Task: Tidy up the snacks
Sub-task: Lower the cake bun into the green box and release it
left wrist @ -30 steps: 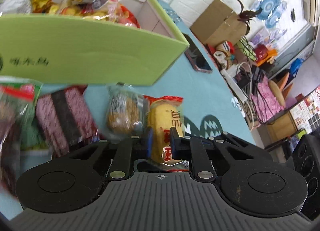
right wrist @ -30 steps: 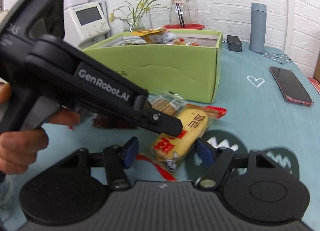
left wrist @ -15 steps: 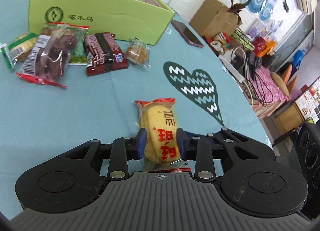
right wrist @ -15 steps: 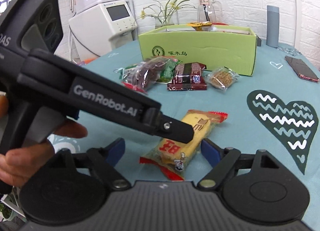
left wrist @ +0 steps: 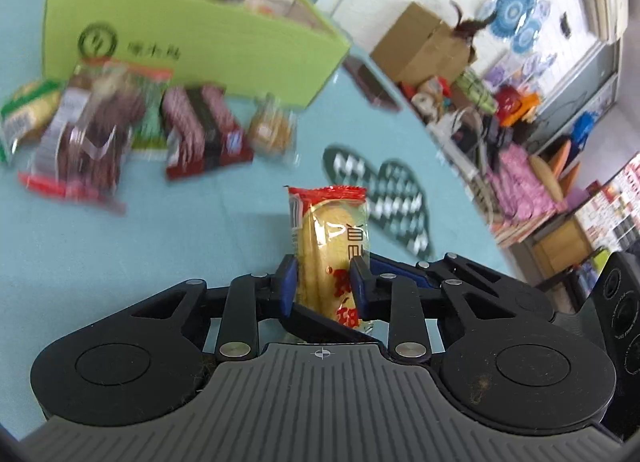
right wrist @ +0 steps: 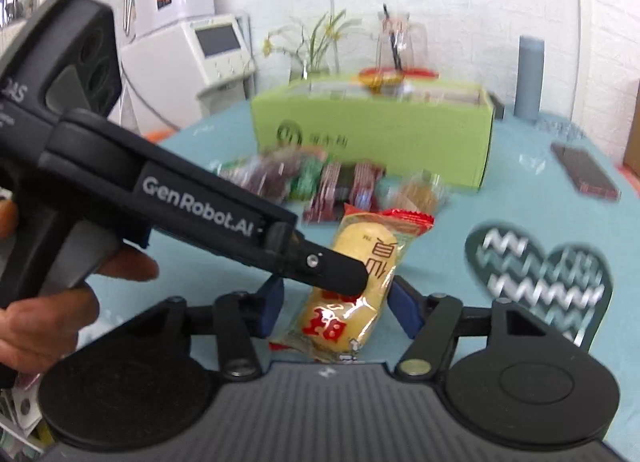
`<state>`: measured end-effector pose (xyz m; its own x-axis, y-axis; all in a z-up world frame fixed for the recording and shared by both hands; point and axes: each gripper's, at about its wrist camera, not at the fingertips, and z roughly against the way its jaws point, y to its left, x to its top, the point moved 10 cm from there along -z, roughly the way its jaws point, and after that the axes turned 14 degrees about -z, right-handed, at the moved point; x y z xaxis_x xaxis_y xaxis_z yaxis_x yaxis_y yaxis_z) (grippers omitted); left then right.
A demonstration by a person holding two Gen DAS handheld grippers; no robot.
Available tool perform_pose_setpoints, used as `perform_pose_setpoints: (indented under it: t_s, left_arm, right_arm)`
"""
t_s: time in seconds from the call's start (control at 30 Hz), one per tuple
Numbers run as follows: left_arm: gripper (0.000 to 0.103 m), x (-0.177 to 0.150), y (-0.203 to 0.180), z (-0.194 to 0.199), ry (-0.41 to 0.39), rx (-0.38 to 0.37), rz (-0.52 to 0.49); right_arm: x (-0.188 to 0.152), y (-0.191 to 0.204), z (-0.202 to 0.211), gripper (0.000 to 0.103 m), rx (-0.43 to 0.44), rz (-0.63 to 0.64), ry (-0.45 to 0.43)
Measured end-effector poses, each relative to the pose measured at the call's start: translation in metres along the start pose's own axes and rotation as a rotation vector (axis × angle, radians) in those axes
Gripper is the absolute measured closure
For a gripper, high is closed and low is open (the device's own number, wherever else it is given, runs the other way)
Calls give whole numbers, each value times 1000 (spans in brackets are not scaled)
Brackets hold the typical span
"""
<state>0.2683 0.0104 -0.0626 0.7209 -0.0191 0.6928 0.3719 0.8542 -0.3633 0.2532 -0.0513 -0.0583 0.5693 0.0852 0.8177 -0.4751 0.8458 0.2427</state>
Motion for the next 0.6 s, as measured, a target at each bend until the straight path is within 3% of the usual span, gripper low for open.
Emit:
perform_pose_setpoints:
  t_s: [0.17,0.33,0.43,0.53,0.57,0.6]
  left_arm:
    - [98,92,10,4,-127,23,-52]
    - [99,175,36,-19,-166,99,-114]
    - [99,202,60,-44,-139,123,-115]
    - [98,209,82,-70,-101,149,-120]
    - [96,209,88,-78,-92,153,-119]
    - [86,209,92,-82,-90,148,-115]
  right_arm:
    - [89,-10,-25,34,-17,102,-123]
    - [164,-35,-81,33,-6,121,-133]
    - [183,-51,-120,33,-8,114,-96]
    - [183,-63,-155,32,8,87,-43]
    - [182,-66,-161,29,18,72,-31]
    - [181,-68,-165,26,20,62,-26]
